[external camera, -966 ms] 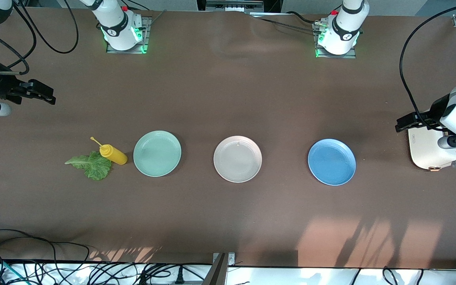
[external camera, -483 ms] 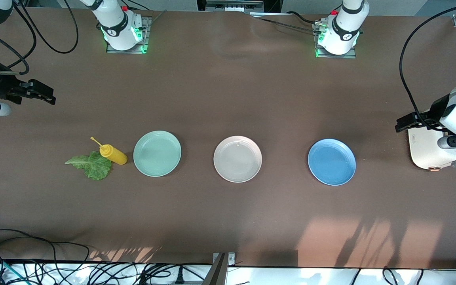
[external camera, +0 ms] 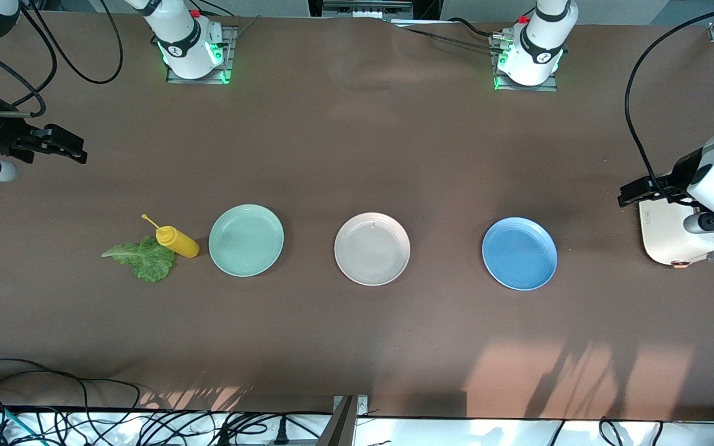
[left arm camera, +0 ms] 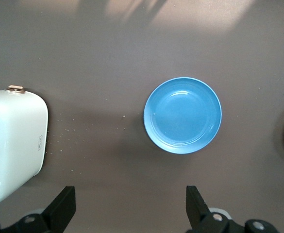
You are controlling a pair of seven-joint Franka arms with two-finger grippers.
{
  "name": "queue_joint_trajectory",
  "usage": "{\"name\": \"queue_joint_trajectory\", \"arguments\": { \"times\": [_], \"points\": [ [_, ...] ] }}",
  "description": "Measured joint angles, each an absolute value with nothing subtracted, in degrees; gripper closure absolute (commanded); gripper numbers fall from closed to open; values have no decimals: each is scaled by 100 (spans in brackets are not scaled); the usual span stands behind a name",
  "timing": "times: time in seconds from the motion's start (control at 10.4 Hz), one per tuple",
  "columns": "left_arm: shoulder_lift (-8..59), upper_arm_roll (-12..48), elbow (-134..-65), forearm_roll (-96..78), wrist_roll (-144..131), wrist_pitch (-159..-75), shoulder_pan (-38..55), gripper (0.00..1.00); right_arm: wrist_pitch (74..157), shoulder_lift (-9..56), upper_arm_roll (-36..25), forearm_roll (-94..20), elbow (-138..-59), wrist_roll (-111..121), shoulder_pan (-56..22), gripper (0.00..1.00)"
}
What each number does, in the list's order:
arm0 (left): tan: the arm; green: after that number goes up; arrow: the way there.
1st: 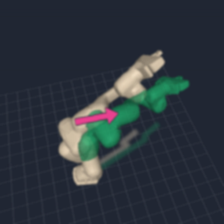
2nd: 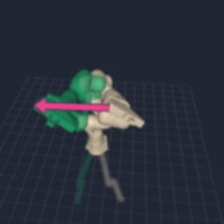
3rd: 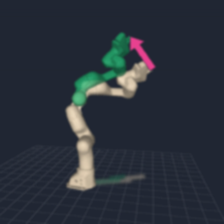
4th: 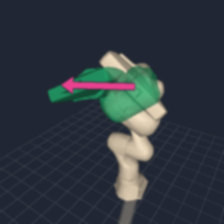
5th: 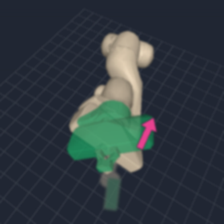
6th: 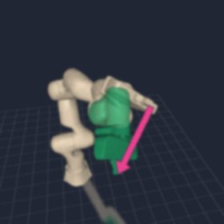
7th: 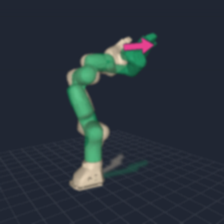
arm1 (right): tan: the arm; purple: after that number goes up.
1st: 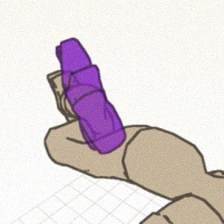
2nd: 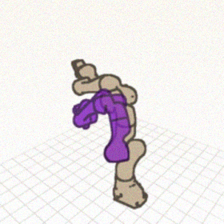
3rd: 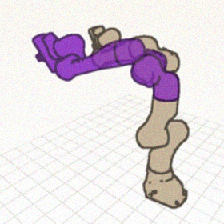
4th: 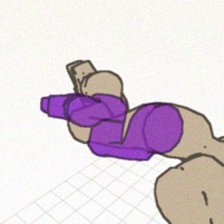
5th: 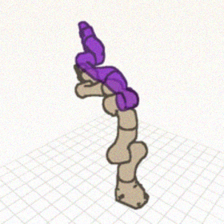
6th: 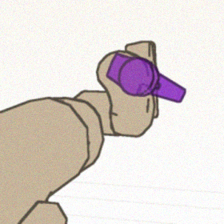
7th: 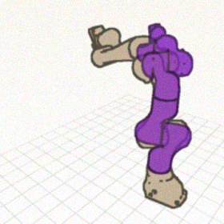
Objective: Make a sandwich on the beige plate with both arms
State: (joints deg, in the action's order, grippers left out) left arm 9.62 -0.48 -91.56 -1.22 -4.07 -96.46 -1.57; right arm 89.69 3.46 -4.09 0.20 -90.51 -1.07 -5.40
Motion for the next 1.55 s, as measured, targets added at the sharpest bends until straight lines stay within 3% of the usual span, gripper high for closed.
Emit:
{"name": "queue_joint_trajectory", "arguments": {
  "times": [1.16, 1.55],
  "points": [
    [965, -64, -9156, -118, -407, -9646, -267, 0, 8969, 346, -411, 20, -9051, -107, -538, 0],
    [967, -92, -9155, -77, 162, -9646, -809, 0, 8970, 346, -421, 20, -9051, -107, -532, 0]
  ]
}}
